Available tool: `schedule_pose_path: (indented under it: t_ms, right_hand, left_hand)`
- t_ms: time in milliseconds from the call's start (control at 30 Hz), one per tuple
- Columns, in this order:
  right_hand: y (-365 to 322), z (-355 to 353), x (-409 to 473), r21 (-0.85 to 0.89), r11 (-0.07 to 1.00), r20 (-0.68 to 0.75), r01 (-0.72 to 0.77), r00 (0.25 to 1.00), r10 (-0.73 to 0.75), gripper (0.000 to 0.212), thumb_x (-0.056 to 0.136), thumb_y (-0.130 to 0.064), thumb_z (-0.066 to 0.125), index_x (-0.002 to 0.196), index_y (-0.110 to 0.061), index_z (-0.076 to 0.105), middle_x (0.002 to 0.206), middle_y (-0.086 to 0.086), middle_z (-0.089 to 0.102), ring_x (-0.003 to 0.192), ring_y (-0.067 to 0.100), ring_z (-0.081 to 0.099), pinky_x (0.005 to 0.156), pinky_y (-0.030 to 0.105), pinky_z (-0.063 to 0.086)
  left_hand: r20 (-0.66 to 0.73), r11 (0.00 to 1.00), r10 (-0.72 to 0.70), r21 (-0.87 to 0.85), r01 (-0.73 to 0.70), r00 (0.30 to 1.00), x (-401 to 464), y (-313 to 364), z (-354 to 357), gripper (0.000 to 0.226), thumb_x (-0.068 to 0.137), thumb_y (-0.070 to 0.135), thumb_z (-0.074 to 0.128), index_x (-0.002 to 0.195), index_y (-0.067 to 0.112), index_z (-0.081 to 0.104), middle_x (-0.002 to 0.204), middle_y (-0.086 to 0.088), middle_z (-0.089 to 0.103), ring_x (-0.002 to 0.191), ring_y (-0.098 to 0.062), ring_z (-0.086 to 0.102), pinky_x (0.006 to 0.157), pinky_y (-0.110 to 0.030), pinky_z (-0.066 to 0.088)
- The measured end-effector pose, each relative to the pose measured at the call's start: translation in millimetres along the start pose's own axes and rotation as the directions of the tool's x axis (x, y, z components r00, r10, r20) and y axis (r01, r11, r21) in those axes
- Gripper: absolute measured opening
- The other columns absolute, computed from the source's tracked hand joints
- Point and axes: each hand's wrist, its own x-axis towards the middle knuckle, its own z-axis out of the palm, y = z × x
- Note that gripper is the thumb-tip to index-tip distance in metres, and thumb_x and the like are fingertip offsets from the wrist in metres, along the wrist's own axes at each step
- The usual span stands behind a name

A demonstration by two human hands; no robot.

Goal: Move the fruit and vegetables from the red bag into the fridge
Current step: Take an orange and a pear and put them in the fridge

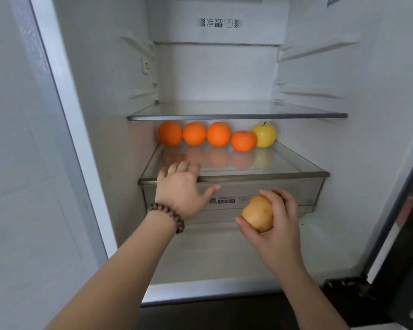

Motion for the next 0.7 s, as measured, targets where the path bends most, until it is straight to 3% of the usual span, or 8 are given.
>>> schedule_pose_path:
  t_ms: [133,233,300,367,433,533,600,700]
  right_hand:
    - [0.1,10.4,-8.5,-0.009,1.0,0.043,-0.005,0.999,0.006,0.066,0.062,-0.05,0.077,0.118,-0.03,0.048,0.131,0.0,0.036,0.115,0.017,0.043,0.087,0.021,0.038]
    - [1.8,16.8,-13.2,-0.028,1.0,0.065,-0.003,0.998,0.004,0.067,0.062,-0.04,0.082,0.119,-0.029,0.048,0.132,0.002,0.036,0.116,0.019,0.042,0.086,0.023,0.038]
    - [2.6,20.0,-14.9,-0.024,1.0,0.068,0.002,0.998,-0.001,0.068,0.062,-0.043,0.082,0.119,-0.027,0.049,0.132,0.003,0.037,0.117,0.02,0.042,0.088,0.024,0.04]
    - [3.4,22.5,-15.3,-0.021,1.0,0.065,-0.001,0.998,0.002,0.067,0.061,-0.047,0.077,0.119,-0.025,0.051,0.131,0.004,0.038,0.117,0.021,0.043,0.089,0.027,0.041]
    - [3.9,24.3,-15.6,-0.021,1.0,0.066,-0.009,0.998,0.01,0.067,0.061,-0.046,0.078,0.119,-0.023,0.051,0.131,0.005,0.038,0.117,0.023,0.044,0.088,0.028,0.041]
    - [4.9,24.6,-16.0,-0.027,1.0,0.083,0.0,0.997,0.002,0.067,0.062,-0.042,0.081,0.119,-0.023,0.051,0.132,0.005,0.037,0.118,0.021,0.042,0.087,0.029,0.042]
    - [5.4,23.9,-15.6,-0.033,0.999,0.088,-0.002,0.996,0.005,0.067,0.062,-0.04,0.083,0.119,-0.024,0.051,0.131,0.003,0.037,0.118,0.02,0.042,0.088,0.03,0.043]
    - [6.6,22.8,-14.2,-0.033,0.999,0.085,-0.005,0.996,0.008,0.066,0.062,-0.039,0.083,0.118,-0.023,0.053,0.13,0.003,0.038,0.117,0.02,0.043,0.089,0.029,0.042]
  left_hand:
    - [-0.146,0.998,0.066,0.019,-0.064,0.987,-35.9,-9.0,13.4,0.074,0.078,0.067,0.038,0.132,0.018,0.047,0.133,-0.006,0.052,0.13,-0.027,0.04,0.113,-0.047,0.023]
    - [-0.227,0.991,0.066,-0.099,-0.091,0.972,-62.8,-6.9,21.9,0.071,0.081,0.058,0.046,0.137,0.014,0.043,0.142,-0.01,0.044,0.137,-0.028,0.032,0.115,-0.046,0.022]
    - [-0.254,0.973,0.041,-0.21,-0.096,0.966,-80.7,-2.5,29.4,0.065,0.082,0.053,0.051,0.133,0.012,0.047,0.137,-0.009,0.048,0.13,-0.027,0.039,0.109,-0.044,0.032]
    - [-0.205,0.937,-0.044,-0.349,-0.031,0.978,-93.5,3.5,35.3,0.061,0.081,0.052,0.055,0.129,0.013,0.05,0.127,-0.006,0.052,0.118,-0.023,0.047,0.101,-0.035,0.04]
    - [-0.017,0.843,-0.188,-0.516,0.153,0.982,-97.6,8.4,40.7,0.065,0.08,0.051,0.061,0.131,0.014,0.048,0.13,-0.004,0.052,0.12,-0.018,0.046,0.098,-0.022,0.037]
    - [0.277,0.554,-0.392,-0.69,0.465,0.877,-89.0,12.0,50.2,0.074,0.076,0.05,0.068,0.134,0.01,0.045,0.131,-0.006,0.054,0.118,-0.017,0.051,0.096,-0.025,0.041]
    - [0.468,0.233,-0.469,-0.752,0.616,0.749,-78.2,12.5,55.2,0.084,0.07,0.054,0.072,0.133,0.005,0.043,0.122,-0.005,0.058,0.108,-0.016,0.056,0.095,-0.029,0.045]
    - [0.639,-0.225,-0.451,-0.757,0.614,0.623,-68.0,14.6,60.3,0.095,0.068,0.046,0.079,0.136,-0.002,0.034,0.11,-0.01,0.06,0.103,-0.021,0.062,0.097,-0.038,0.048]
